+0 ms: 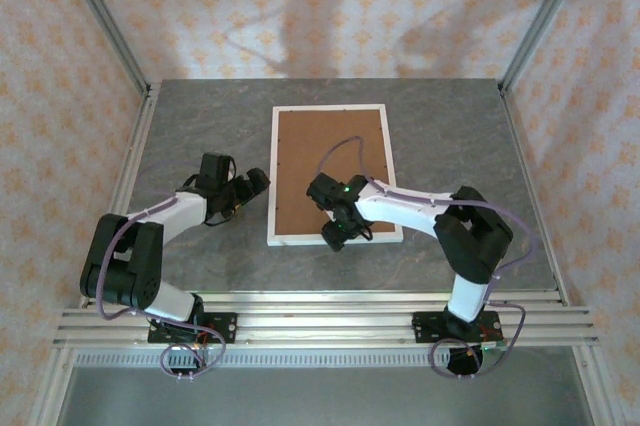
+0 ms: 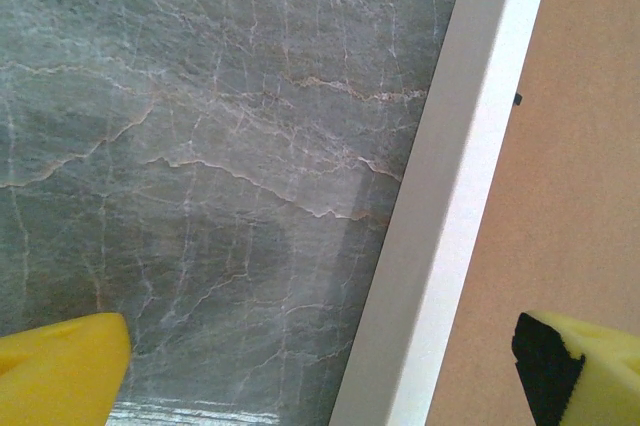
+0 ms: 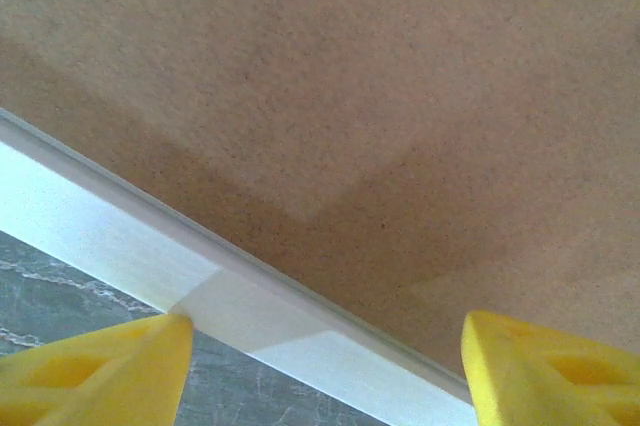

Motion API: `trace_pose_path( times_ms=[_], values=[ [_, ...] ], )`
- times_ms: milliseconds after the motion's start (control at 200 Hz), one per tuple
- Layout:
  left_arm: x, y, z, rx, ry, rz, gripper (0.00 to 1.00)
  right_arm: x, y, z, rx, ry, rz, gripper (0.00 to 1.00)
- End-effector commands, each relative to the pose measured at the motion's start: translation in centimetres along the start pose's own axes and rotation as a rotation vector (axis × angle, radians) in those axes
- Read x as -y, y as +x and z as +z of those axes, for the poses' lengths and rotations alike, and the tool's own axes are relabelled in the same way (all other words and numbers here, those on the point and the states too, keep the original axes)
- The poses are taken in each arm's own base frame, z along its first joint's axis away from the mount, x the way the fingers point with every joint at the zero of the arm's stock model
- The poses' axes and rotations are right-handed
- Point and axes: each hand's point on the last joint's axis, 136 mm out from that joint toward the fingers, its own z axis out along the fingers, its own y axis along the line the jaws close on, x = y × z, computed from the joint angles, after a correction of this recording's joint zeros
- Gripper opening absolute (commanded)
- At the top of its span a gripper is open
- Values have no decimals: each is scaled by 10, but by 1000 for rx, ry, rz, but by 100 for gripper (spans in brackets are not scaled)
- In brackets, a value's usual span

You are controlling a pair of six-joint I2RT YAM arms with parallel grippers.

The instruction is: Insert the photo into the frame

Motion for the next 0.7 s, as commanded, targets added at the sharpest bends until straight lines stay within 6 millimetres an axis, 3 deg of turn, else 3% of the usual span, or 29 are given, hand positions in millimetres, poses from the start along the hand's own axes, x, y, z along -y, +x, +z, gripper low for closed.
trace_pose_path(
  times_ms=[0, 120, 220, 375, 435, 526, 696],
  values=[
    [3, -6, -3, 38, 29, -19, 99, 15, 9, 18, -38, 98, -17, 69],
    [9, -8, 1, 37, 57, -24, 99, 15, 17, 27, -56, 101, 21, 57],
    [13, -13, 3, 46, 68, -23, 99, 11, 23, 36, -64, 81, 65, 53],
    [16, -24, -3, 71, 56, -7, 100, -11, 21, 36, -66, 42, 36, 52],
    [17, -28, -7, 80, 48, 0, 100, -22, 18, 39, -81, 35, 15, 47],
    [15, -36, -13, 103, 36, 8, 100, -37, 5, 43, -74, 18, 11, 38],
    [6, -48, -31, 146, 4, 1, 100, -70, -42, 42, -11, -91, 72, 35]
  ],
)
